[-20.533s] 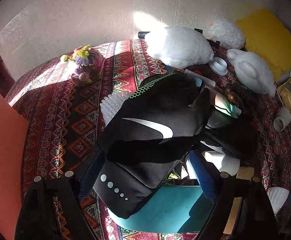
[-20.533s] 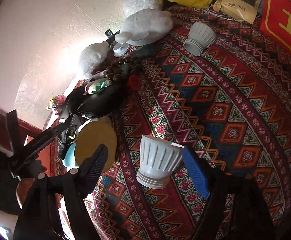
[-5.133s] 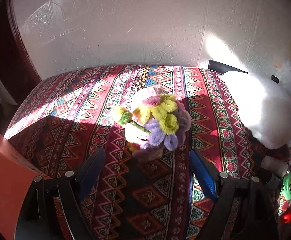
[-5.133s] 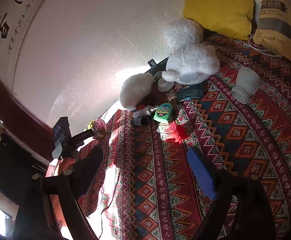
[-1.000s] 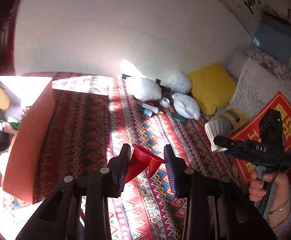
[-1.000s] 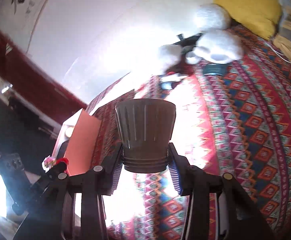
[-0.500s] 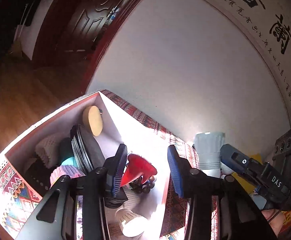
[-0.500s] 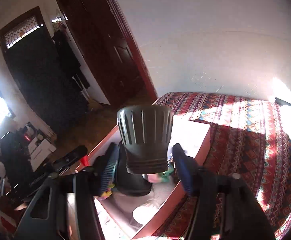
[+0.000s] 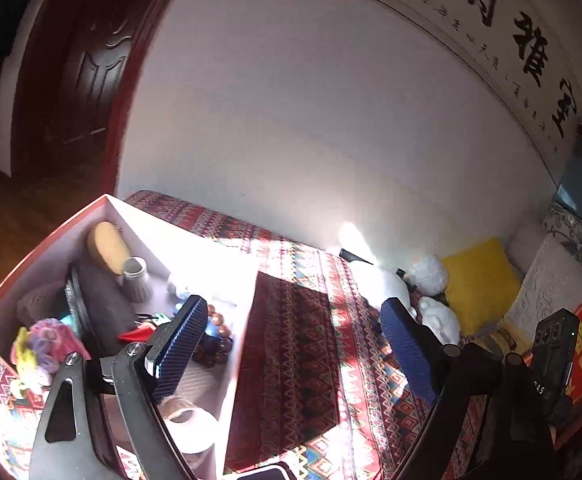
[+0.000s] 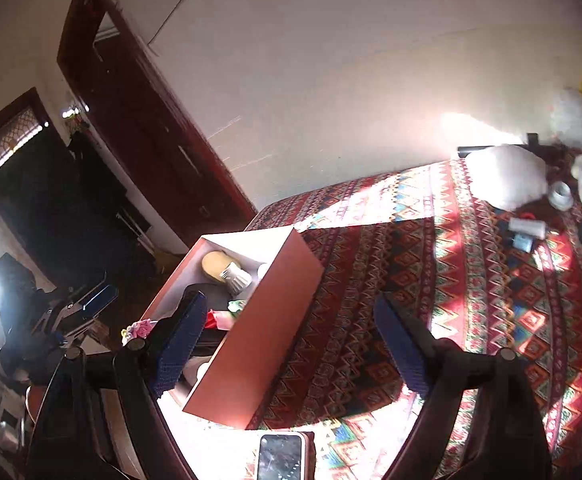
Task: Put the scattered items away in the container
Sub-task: 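Carry red piece and grey cup into the pink box and open both tools, then grasp the small labelled bottle with the left tool, then carry the bottle toward the box while the right tool grasps the light bulb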
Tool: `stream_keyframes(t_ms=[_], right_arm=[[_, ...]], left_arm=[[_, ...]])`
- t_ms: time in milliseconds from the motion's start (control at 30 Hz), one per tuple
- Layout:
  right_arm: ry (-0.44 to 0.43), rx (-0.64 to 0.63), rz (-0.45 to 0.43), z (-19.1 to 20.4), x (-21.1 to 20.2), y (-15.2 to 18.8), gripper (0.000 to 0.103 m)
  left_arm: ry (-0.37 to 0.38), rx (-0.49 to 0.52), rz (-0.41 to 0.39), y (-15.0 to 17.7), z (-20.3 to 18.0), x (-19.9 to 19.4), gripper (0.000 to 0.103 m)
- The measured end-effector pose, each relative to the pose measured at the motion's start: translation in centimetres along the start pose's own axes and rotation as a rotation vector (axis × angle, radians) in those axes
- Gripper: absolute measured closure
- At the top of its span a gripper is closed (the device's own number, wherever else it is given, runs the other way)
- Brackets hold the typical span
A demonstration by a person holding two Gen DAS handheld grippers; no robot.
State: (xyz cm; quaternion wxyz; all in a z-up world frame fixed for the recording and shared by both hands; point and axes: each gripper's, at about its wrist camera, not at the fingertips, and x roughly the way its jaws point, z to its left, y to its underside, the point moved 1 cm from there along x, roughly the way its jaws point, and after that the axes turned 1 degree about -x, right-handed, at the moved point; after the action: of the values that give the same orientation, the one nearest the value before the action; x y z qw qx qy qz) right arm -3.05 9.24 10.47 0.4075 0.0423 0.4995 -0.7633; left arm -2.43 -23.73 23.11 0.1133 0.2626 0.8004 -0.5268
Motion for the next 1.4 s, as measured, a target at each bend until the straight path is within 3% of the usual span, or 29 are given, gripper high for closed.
stream_keyframes(t_ms=[67, 200, 300, 367, 467, 567, 700, 733, 767, 800, 833, 967, 1067, 1200, 1267, 1400], right_arm=[[0.025, 0.091, -0.069, -5.0, -4.1, 1.1, 0.016], [0.091, 0.274, -0.191, -14.9, -9.6, 3.2, 0.016], [0.141, 0.406, -0.18, -20.9, -11.1, 4.1, 0.015], [0.111, 0.434, -0.187, -23.4, -12.0, 3.6, 0.015], [0.162, 0.406, -0.182, -25.6, -12.6, 2.9, 0.015], [0.159, 0.397, -0.14, -27.3, -12.1, 2.7, 0.015], [0.144, 0.394, -0.096, -28.9, -11.6, 3.1, 0.015], [0.133, 0.396, -0.085, -29.2, -11.4, 3.2, 0.015], [0.122, 0.396, -0.076, -29.4, -11.3, 3.3, 0.015], [0.118, 0.394, -0.069, -29.4, -11.1, 3.4, 0.015], [0.122, 0.388, -0.061, -29.4, -10.9, 3.5, 0.015], [0.117, 0.411, -0.035, -29.2, -9.9, 3.9, 0.015], [0.104, 0.41, -0.028, -28.1, -9.3, 4.2, 0.015], [0.227, 0.305, -0.031, -26.0, -8.6, 4.0, 0.015], [0.316, 0.268, -0.038, -25.1, -7.3, 3.9, 0.006], [0.399, 0.182, 0.004, -23.9, -0.7, 2.1, 0.001]], left_arm=[[0.032, 0.085, 0.051, 2.0, -5.1, 2.8, 0.001], [0.041, 0.27, 0.174, 7.4, -14.9, 11.5, 0.001], [0.048, 0.449, 0.272, 11.0, -21.2, 20.0, 0.001], [0.036, 0.554, 0.325, 12.6, -23.9, 25.7, 0.001], [-0.009, 0.615, 0.394, 13.3, -25.1, 34.0, 0.001], [-0.005, 0.569, 0.472, 13.0, -24.3, 40.8, 0.001], [-0.045, 0.583, 0.545, 13.6, -23.1, 46.8, 0.001], [-0.042, 0.593, 0.558, 13.8, -22.8, 47.4, 0.006], [-0.024, 0.598, 0.557, 13.9, -22.6, 47.6, 0.012], [-0.008, 0.593, 0.544, 13.7, -22.4, 47.5, 0.032], [0.0, 0.579, 0.541, 13.3, -22.3, 47.3, 0.044], [0.002, 0.62, 0.524, 12.8, -23.3, 44.5, 0.044], [0.029, 0.62, 0.49, 12.4, -23.6, 38.3, 0.044], [0.03, 0.526, 0.446, 11.9, -21.2, 26.7, 0.044], [0.009, 0.463, 0.418, 11.7, -19.2, 21.1, 0.044], [0.044, 0.323, 0.338, 11.3, -14.5, 13.5, 0.044]])
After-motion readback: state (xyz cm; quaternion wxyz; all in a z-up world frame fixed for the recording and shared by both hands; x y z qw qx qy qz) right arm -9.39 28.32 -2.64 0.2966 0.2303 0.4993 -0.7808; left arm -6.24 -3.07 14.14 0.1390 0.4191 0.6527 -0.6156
